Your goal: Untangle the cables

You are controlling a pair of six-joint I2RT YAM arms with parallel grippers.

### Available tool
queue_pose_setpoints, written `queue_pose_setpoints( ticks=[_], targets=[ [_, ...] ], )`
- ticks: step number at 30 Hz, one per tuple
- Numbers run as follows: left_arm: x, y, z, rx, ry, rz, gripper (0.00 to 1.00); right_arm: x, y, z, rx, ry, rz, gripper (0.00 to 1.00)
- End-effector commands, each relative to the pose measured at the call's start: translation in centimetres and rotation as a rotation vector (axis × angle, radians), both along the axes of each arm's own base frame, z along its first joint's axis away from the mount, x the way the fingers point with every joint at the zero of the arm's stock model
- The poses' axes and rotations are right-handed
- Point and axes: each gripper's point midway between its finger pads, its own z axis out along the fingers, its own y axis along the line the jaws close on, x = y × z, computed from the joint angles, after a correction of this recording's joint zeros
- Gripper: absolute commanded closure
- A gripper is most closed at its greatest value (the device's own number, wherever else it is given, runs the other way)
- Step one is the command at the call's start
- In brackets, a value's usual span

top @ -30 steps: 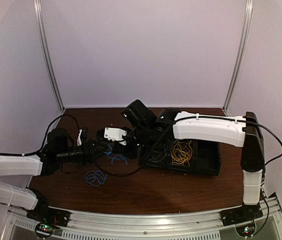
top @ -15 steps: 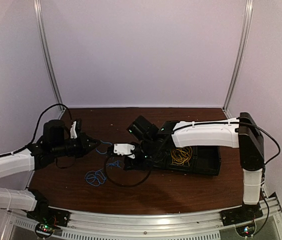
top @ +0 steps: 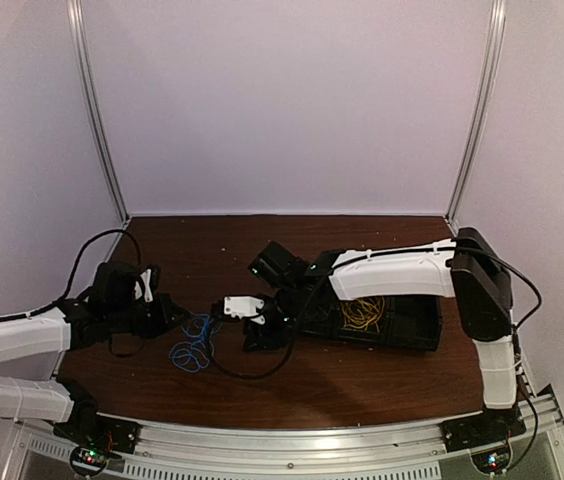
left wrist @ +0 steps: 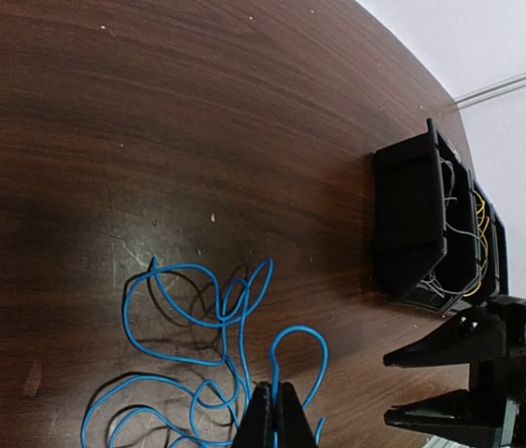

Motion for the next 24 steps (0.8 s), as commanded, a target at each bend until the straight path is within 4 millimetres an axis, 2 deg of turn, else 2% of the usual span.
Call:
queue_pose_setpoints(
  ticks=[1,4,15,19,24],
  targets=[
    [1.1,0.2,1.8,0.023,-0.067,0.006,1.00,3.1,2.8,1.8,0.092,-0.071,-0.066,0.54],
    [1.1,0.3,1.9,0.032,-0.071,0.007,1.00,4.9,3.8,1.7,0.131,-0.099,-0.092,0.49],
    [1.0,0.5,3.0,0.052,-0.092,-0.005,1.00,9.0,6.5,-2.1,0.164,-0.071,-0.095,0.44],
    [0.9,0.4,2.9,0.055,-0.090,-0.013,1.00,9.5,7.2,-2.4,0.196,-0.040,-0.077,0.43],
    [0.9,0.4,2.8,0.057,-0.086,-0.019,1.00,9.1,8.0,-3.1,0.215,-0.002,-0.037,0.46]
  ],
)
